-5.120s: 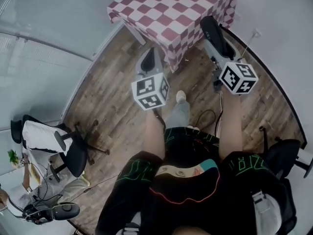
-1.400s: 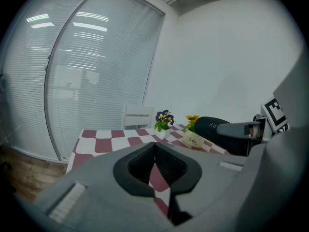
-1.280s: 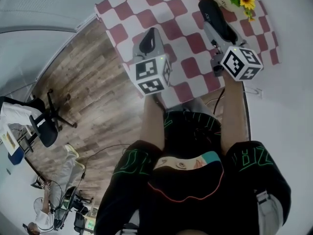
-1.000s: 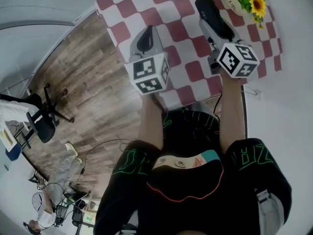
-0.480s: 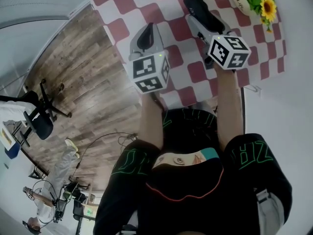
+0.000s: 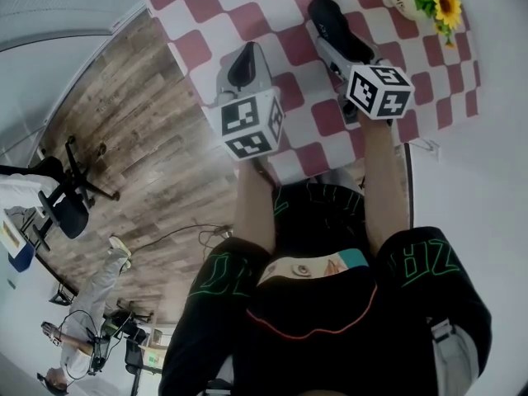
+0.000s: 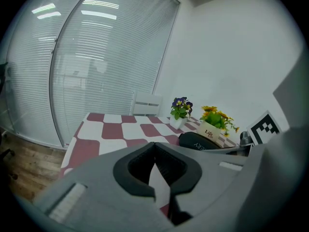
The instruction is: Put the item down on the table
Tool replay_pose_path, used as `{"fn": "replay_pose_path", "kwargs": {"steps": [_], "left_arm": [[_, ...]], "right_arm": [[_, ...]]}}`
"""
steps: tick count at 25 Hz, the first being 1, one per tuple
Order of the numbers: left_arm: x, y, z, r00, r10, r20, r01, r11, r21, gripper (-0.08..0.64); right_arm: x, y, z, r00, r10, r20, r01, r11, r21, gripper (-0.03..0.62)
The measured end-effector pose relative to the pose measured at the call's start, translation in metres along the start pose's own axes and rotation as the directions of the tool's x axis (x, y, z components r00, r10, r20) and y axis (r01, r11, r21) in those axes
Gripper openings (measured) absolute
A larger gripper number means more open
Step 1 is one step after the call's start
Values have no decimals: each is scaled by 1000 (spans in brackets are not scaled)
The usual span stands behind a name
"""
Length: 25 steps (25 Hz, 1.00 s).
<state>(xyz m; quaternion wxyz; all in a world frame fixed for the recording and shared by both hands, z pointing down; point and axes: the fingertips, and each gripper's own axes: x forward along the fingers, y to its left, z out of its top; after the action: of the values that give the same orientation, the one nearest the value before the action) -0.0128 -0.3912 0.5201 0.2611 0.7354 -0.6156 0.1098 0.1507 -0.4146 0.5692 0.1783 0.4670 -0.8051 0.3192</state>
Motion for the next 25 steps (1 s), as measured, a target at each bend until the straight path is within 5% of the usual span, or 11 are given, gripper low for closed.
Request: {"fn": "replay_pose_path", "kwargs": {"steps": [25], "left_arm": [[-43, -39, -14, 998, -20, 52, 21, 1000, -4, 11]], "right_arm": [[-67, -38, -32, 985, -170, 3, 170, 985, -5, 304]]}}
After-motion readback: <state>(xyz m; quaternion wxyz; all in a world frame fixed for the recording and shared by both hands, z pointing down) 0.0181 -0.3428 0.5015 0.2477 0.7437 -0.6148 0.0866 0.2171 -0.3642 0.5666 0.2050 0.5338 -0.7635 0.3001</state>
